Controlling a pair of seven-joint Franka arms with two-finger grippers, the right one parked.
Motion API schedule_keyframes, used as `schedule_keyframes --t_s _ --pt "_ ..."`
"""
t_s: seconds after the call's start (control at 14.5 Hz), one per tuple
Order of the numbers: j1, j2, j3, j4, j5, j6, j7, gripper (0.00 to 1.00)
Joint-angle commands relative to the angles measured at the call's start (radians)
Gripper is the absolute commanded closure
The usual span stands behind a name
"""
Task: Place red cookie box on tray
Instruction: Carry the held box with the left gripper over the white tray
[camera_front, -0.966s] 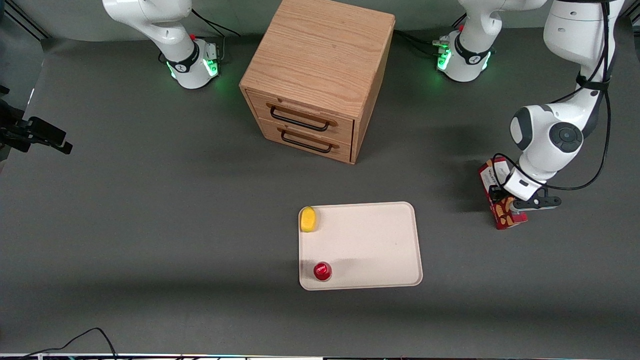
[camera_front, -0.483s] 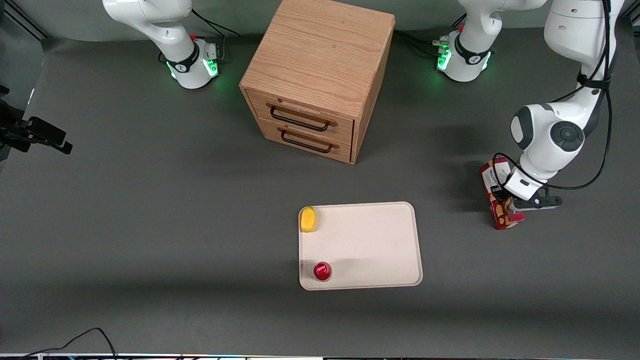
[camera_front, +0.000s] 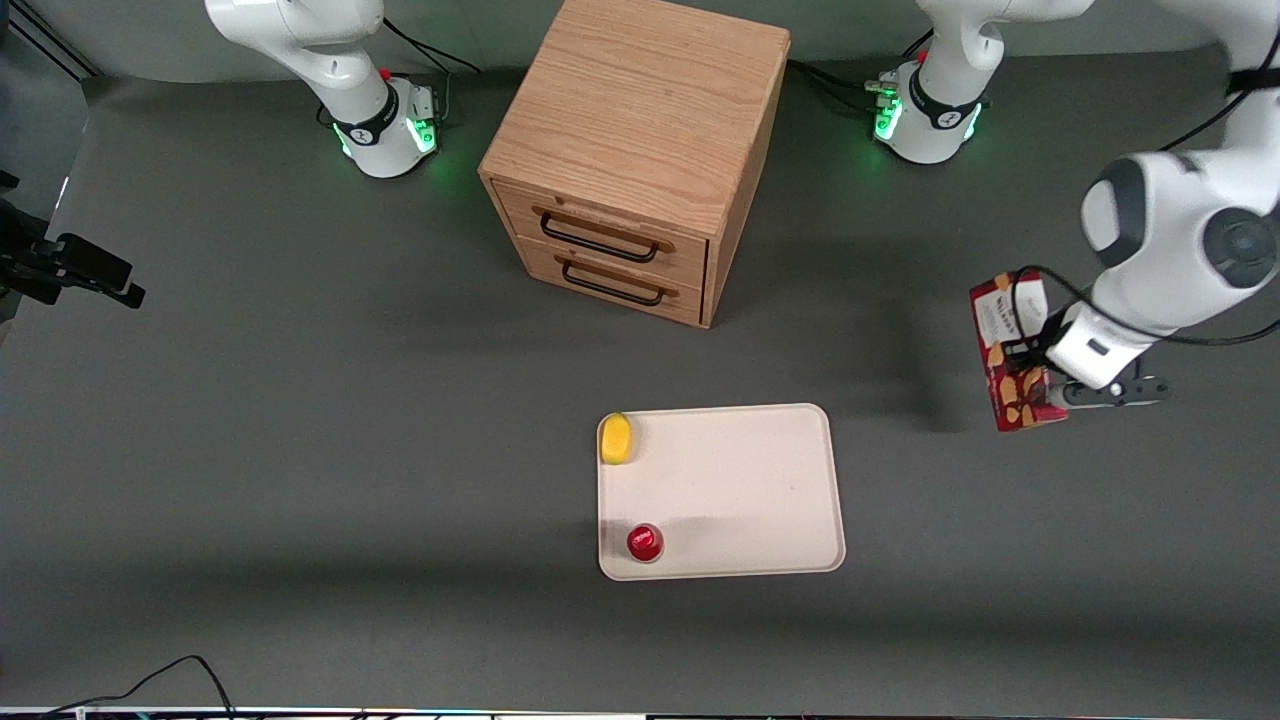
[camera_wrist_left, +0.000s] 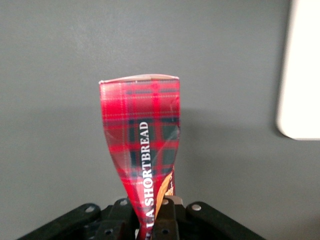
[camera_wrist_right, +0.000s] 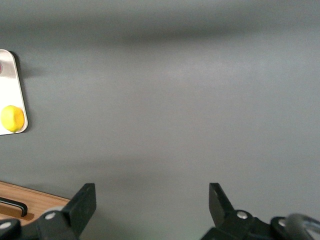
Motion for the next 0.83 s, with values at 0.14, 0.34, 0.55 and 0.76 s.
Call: schedule_keyframes --t_s 0.14,0.34,0.55,0.76 --pt "-0.023 0.018 -0.013 0.403 -0.004 -0.471 -0.084 1.00" --pt "-0.036 0.044 -0.068 0.424 -0.008 -0.463 -0.198 1.00" --pt "-0.036 0.132 -0.185 0.476 -0.007 -0.368 -0.436 1.00" --pt "-0.038 0.256 -0.271 0.537 0.002 -0.245 -0.637 1.00"
